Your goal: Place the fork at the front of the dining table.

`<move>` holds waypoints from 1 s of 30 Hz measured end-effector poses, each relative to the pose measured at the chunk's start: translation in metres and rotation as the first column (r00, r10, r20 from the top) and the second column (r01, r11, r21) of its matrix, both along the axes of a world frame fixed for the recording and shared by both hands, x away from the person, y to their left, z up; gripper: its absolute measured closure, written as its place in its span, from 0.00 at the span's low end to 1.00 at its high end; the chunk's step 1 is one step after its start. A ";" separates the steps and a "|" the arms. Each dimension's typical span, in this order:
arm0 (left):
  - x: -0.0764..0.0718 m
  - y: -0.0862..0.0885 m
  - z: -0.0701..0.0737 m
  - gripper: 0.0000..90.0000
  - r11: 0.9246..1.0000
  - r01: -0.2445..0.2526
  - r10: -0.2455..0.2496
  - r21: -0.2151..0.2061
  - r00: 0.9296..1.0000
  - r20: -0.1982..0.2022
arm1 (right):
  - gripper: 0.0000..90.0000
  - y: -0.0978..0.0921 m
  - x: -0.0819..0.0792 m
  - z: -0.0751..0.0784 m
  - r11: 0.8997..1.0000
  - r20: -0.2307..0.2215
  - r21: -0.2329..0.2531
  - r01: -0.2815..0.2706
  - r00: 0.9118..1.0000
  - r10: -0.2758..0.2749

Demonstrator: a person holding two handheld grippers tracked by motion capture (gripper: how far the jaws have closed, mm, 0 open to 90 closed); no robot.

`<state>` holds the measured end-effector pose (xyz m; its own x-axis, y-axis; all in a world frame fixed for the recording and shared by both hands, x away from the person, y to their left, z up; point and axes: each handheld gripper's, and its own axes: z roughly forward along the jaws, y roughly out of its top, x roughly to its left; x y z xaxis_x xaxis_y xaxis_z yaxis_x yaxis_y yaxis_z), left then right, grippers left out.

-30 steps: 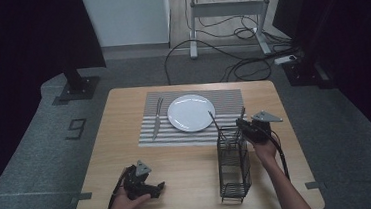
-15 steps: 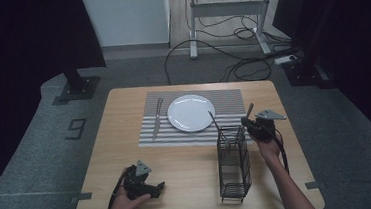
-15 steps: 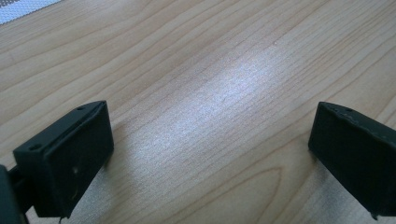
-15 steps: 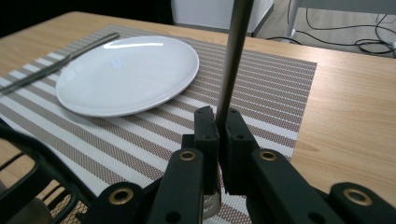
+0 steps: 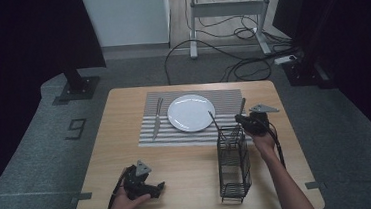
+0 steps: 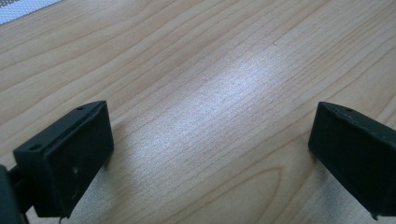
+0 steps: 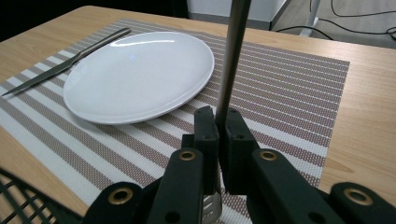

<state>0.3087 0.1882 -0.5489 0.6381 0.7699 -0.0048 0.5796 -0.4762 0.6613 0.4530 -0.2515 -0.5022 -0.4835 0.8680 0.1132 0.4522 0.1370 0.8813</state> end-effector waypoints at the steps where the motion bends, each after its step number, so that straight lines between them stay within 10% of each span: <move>1: 0.000 0.000 0.000 0.00 1.000 0.000 0.000 0.000 1.000 0.000 | 0.95 0.000 0.001 0.000 1.000 -0.001 0.004 0.003 1.000 -0.003; 27: 0.000 0.000 0.000 0.00 1.000 0.000 0.000 0.000 1.000 0.000 | 0.96 -0.009 0.016 -0.011 0.992 -0.005 0.080 0.099 0.995 -0.099; 30: 0.000 0.000 0.000 0.00 1.000 0.000 0.000 0.000 1.000 0.000 | 0.96 -0.010 0.009 -0.002 0.994 0.023 -0.003 0.106 0.994 -0.106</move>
